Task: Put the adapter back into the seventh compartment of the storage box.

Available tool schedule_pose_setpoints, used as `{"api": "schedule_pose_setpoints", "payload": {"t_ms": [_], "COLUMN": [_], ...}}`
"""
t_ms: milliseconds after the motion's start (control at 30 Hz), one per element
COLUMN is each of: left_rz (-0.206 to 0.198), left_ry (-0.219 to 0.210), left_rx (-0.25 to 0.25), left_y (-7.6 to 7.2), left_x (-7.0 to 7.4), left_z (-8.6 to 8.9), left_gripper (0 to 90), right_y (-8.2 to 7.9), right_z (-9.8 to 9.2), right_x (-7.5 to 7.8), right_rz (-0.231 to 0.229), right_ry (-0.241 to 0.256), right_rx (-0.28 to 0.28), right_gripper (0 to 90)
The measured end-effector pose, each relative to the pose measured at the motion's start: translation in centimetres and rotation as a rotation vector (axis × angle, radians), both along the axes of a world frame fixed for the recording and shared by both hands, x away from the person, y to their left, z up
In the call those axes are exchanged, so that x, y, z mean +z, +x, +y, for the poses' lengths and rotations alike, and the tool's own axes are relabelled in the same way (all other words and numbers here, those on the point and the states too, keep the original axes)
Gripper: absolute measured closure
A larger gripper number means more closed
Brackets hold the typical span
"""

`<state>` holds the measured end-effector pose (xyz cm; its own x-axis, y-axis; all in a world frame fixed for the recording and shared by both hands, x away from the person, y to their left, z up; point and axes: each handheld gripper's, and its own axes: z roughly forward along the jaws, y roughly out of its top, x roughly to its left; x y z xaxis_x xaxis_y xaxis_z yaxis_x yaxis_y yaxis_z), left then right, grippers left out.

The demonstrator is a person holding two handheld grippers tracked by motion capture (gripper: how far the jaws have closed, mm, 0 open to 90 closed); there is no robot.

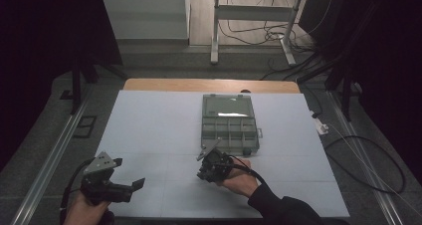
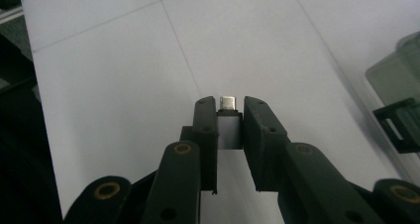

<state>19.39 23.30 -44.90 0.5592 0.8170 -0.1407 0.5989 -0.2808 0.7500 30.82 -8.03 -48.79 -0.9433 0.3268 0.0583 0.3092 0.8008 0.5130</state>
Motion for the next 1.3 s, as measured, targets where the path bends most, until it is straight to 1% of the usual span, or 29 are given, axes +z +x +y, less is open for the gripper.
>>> {"api": "schedule_pose_setpoints", "payload": {"t_ms": [233, 733, 1000, 1300], "left_rz": [0.001, 0.002, 0.003, 0.002], "left_ry": [-0.001, -0.004, -0.005, -0.005], "left_rx": [0.0, 0.001, 0.001, 0.0], "left_y": [0.0, 0.0, 0.0, 0.0], "left_x": [0.0, 0.0, 0.0, 0.0], "left_z": [0.0, 0.0, 0.0, 0.0], "left_gripper": [0.0, 0.0, 0.0, 0.0], "right_y": [0.6, 1.7, 2.5, 3.4], "right_z": [-1.0, -2.6, -3.5, -4.7], "right_x": [0.9, 2.0, 2.5, 3.1], "right_rz": [0.006, 0.006, 0.014, -0.002], "right_ry": [0.029, 0.062, 0.076, 0.096], "right_rx": [-0.031, -0.085, -0.13, -0.172], "right_gripper": [75.4, 75.5, 75.5, 75.5]}}
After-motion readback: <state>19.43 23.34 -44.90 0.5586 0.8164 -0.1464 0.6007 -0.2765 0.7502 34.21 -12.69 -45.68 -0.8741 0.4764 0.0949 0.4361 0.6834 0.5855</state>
